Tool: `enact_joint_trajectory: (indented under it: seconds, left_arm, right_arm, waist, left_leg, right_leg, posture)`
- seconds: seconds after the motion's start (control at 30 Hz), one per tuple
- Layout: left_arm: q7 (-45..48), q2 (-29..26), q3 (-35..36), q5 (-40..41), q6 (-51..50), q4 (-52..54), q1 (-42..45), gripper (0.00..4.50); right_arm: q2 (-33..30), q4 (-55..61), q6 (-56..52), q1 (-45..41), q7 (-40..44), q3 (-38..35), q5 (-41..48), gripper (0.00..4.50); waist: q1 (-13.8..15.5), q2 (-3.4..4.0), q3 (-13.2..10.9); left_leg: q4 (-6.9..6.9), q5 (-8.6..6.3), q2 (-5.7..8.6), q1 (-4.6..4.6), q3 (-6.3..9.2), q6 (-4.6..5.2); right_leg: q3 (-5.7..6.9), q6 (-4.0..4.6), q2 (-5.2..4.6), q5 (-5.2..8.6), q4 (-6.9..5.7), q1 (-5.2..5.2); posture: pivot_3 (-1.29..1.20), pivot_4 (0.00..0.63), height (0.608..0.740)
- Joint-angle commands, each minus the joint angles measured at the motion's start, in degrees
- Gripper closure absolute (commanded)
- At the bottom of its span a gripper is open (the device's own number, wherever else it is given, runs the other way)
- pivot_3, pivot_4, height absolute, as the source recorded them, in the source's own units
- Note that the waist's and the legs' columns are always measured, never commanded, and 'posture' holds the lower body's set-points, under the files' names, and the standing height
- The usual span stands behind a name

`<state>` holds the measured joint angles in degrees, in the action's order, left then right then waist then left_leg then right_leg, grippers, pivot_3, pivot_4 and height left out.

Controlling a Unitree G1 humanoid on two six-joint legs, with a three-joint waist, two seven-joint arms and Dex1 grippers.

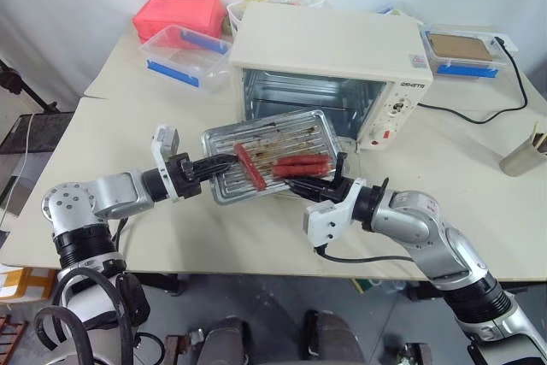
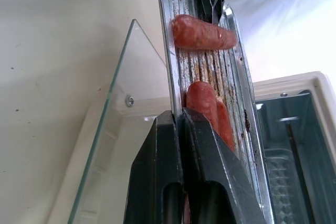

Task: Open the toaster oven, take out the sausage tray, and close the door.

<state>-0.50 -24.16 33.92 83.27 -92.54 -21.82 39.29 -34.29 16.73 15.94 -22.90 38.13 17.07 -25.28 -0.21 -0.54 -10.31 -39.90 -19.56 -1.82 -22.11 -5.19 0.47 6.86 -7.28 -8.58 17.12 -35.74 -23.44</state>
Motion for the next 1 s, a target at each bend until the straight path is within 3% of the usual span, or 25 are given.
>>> enact_joint_trajectory:
  seconds: [0.03,0.23,0.33,0.5,0.6,0.77,1.0]
  left_arm:
    - [-7.6,0.5,0.6,9.4,1.8,-1.7,-1.7,4.5]
    - [-22.2,-0.8,-5.2,29.3,12.4,2.5,-9.2,4.5]
    - [-22.1,-0.4,-3.1,29.7,14.3,7.0,-13.6,4.5]
    - [-13.9,-2.9,2.9,29.7,14.3,11.1,-20.9,4.5]
    - [-10.1,-4.5,6.9,29.7,14.5,12.1,-26.0,4.5]
    - [-4.5,-5.0,9.1,29.7,15.0,16.7,-36.3,4.5]
    - [-5.5,3.2,14.6,29.7,23.8,24.6,-46.9,4.5]
  right_arm:
    - [0.5,2.3,-1.1,0.4,0.6,-2.5,5.3,3.97]
    - [-2.4,2.6,1.2,1.8,3.7,-3.0,10.5,2.16]
    - [-4.0,2.5,2.3,4.1,4.7,-6.4,16.6,2.16]
    - [-6.5,0.7,1.6,9.8,9.3,-12.9,30.8,2.16]
    - [-7.1,-1.5,-0.6,12.8,11.8,-17.0,38.4,2.78]
    - [-8.0,-8.1,-5.1,15.0,16.6,-20.9,45.4,4.4]
    - [-8.6,-22.8,-10.4,13.3,23.9,-20.7,47.1,4.46]
  waist:
    - [0.0,-0.01,0.0]
    - [-0.2,-0.01,0.0]
    - [0.0,-0.01,0.0]
    - [0.1,-0.02,0.0]
    - [0.1,-0.03,0.0]
    - [0.0,-0.03,0.0]
    - [0.1,-0.03,0.0]
  left_leg:
    - [0.0,0.0,0.0,0.0,0.01,0.0]
    - [0.05,0.0,-0.02,0.1,0.03,-0.01]
    - [0.04,-0.01,0.0,0.1,0.02,-0.01]
    - [0.02,-0.01,0.04,0.1,-0.05,0.0]
    - [0.02,-0.01,0.01,0.11,-0.08,0.0]
    - [0.09,-0.02,0.0,0.18,-0.16,0.01]
    - [0.15,-0.08,-0.01,0.41,-0.29,0.08]
  right_leg:
    - [0.0,0.0,0.0,0.0,0.0,0.0]
    - [-0.17,0.0,-0.03,0.0,-0.09,-0.02]
    - [-0.22,0.0,-0.02,0.0,-0.09,0.0]
    - [-0.23,0.0,-0.01,0.0,-0.04,0.03]
    - [-0.23,0.01,0.03,0.0,0.0,0.05]
    - [-0.33,0.02,0.03,0.01,0.04,0.05]
    - [-0.55,0.04,0.01,0.02,0.1,0.21]
  posture:
    - [0.0,0.15,0.74]
    - [0.0,0.15,0.74]
    - [0.0,0.15,0.74]
    - [0.0,0.15,0.74]
    - [0.0,0.15,0.74]
    - [0.0,0.15,0.74]
    - [0.0,0.15,0.74]
